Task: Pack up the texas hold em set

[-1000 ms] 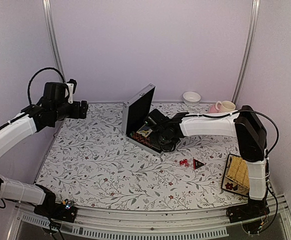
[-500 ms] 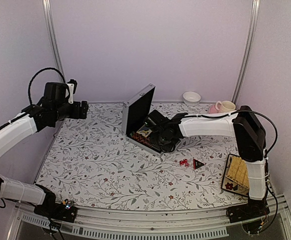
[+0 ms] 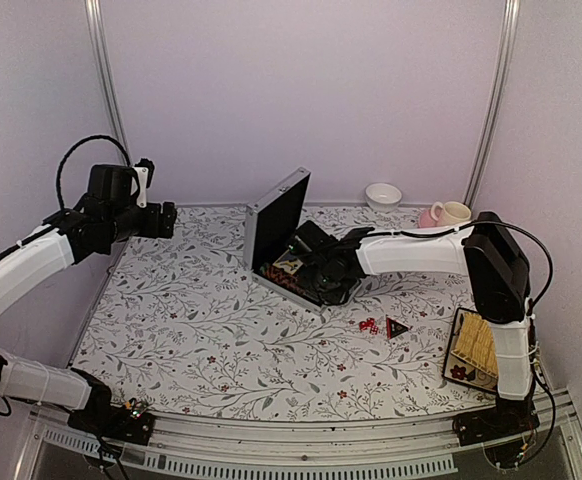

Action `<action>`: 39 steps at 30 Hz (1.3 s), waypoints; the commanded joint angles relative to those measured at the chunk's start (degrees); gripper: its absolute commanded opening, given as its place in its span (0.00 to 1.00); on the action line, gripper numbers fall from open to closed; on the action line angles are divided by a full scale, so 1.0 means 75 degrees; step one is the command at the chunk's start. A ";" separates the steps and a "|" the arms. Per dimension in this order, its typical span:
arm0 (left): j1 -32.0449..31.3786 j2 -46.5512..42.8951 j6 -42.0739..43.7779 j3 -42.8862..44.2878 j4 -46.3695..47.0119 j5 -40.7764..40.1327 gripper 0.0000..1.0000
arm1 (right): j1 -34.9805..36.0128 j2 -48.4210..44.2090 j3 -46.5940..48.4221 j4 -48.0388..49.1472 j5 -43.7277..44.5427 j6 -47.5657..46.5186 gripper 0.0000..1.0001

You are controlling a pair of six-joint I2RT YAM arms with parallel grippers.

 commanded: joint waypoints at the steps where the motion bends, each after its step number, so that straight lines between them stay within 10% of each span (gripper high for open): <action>1: 0.0022 0.0115 0.0122 -0.0115 0.0101 -0.0062 0.97 | -0.0066 0.0103 0.0063 -0.0376 0.0154 -0.0071 0.56; 21: 0.0048 0.0328 0.0181 -0.0087 0.0080 -0.0079 0.97 | -0.0065 -0.1258 -0.0375 -0.0263 0.0677 -0.1632 0.59; 39: 0.0090 -0.0429 0.0392 -0.0467 0.0689 0.0404 0.97 | -0.1766 -0.3752 -0.4039 0.3168 -0.2721 -0.3799 0.59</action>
